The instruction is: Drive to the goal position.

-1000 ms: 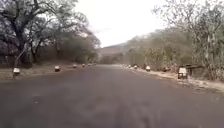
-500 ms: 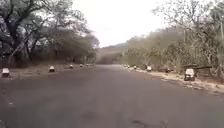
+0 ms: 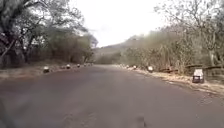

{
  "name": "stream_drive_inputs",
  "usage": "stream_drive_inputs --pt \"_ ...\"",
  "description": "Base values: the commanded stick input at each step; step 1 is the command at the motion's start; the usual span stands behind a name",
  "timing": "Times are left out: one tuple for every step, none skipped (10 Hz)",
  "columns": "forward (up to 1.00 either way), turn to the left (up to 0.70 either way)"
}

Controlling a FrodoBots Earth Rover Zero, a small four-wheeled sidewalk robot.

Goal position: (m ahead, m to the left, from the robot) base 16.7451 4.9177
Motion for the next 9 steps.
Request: stream_drive_inputs --pt "1.00 0.00" --pt "1.00 0.00" --pt "1.00 0.01" --pt "1.00 0.02" --pt "1.00 0.11" --pt "1.00 0.26" --pt "1.00 0.16" --pt "1.00 0.09" --pt "1.00 0.02"
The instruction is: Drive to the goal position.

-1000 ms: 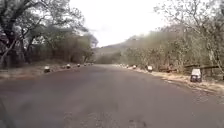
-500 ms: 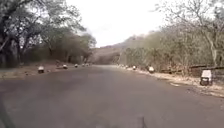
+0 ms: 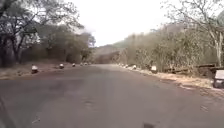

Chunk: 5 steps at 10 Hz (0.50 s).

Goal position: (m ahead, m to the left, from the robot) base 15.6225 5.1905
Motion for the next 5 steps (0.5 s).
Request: stream_drive_inputs --pt "1.00 0.00" --pt "1.00 0.00" --pt "1.00 0.01" --pt "1.00 0.02" --pt "1.00 0.03"
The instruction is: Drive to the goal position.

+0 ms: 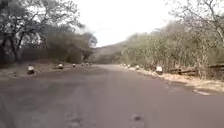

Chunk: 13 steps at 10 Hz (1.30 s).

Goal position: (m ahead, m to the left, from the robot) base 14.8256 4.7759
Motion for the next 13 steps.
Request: stream_drive_inputs --pt "1.00 0.00" --pt "1.00 0.00" --pt "1.00 0.00" --pt "1.00 0.01" --pt "1.00 0.02" --pt "1.00 0.02" --pt "1.00 0.03" --pt "1.00 0.04" --pt "1.00 0.04" --pt "1.00 0.04" --pt "1.00 0.04" --pt "1.00 0.04" --pt "1.00 0.04"
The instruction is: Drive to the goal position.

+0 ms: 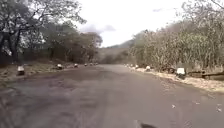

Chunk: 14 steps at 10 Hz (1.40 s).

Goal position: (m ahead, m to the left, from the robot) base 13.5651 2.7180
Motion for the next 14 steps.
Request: stream_drive_inputs --pt "1.00 0.04" --pt "1.00 0.04" --pt "1.00 0.05" --pt "1.00 0.20" --pt "1.00 0.13" --pt "1.00 0.06" --pt "1.00 0.00" --pt "1.00 0.00" --pt "1.00 0.00" --pt "1.00 0.00" --pt "1.00 0.00" --pt "1.00 0.00" --pt "1.00 0.00" --pt "1.00 0.00"
